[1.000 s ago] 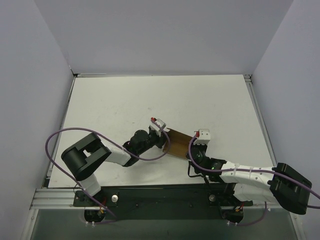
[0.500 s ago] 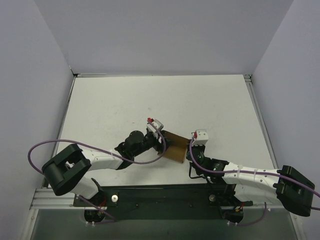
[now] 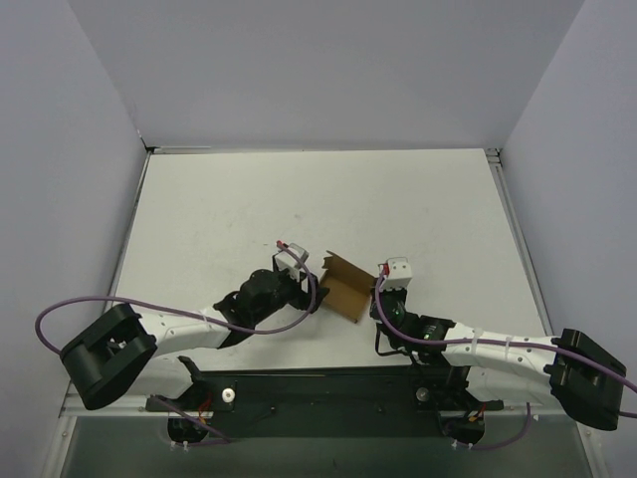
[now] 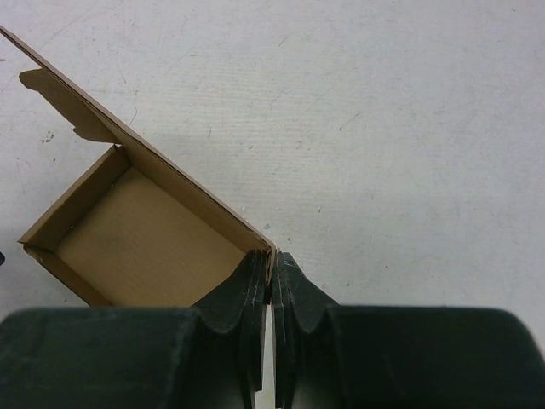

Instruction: Fold the paper box

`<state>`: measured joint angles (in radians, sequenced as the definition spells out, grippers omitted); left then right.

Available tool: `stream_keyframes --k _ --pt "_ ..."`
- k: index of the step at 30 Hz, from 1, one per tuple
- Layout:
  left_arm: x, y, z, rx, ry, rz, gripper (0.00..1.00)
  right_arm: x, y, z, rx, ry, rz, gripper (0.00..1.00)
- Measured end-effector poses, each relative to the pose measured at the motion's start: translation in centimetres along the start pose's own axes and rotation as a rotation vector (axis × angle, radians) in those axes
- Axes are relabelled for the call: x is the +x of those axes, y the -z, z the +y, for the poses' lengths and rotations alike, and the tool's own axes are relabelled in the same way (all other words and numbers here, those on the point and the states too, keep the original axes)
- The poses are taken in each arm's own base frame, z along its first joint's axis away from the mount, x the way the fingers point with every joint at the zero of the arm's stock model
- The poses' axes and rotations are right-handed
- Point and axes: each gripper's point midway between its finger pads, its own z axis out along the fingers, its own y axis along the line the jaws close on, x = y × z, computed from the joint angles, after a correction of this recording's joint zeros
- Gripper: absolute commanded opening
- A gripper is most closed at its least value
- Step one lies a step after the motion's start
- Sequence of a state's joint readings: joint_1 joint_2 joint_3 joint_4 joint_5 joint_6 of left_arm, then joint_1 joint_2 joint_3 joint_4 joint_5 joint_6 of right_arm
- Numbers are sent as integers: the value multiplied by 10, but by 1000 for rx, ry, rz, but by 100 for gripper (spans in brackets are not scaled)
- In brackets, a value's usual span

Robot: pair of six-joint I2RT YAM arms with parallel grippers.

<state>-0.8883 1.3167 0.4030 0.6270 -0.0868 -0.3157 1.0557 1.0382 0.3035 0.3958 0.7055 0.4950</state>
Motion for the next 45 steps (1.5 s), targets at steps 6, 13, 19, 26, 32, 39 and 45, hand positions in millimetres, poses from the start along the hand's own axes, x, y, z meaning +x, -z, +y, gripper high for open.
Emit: stream_keyframes --k 6,13,19,26,32,39,45 --pt "6 -1 3 -17 12 20 68 0 0 0 -2 5 3 0" --pt "29 -23 8 -35 -13 118 53 0 1 3 -11 8 4 0" --pt "32 -33 14 -53 -22 140 42 0 1 4 -16 15 7 0" --pt "32 -40 21 -79 -43 155 39 1 1 3 -15 22 9 0" --pt "44 -39 26 -95 -50 192 33 0 0 5 -16 23 12 0" --pt "52 -39 31 -116 -53 214 18 -2 0 8 -19 34 17 0" --pt "57 -41 32 -145 -35 219 14 -8 -1 14 -17 30 28 0"
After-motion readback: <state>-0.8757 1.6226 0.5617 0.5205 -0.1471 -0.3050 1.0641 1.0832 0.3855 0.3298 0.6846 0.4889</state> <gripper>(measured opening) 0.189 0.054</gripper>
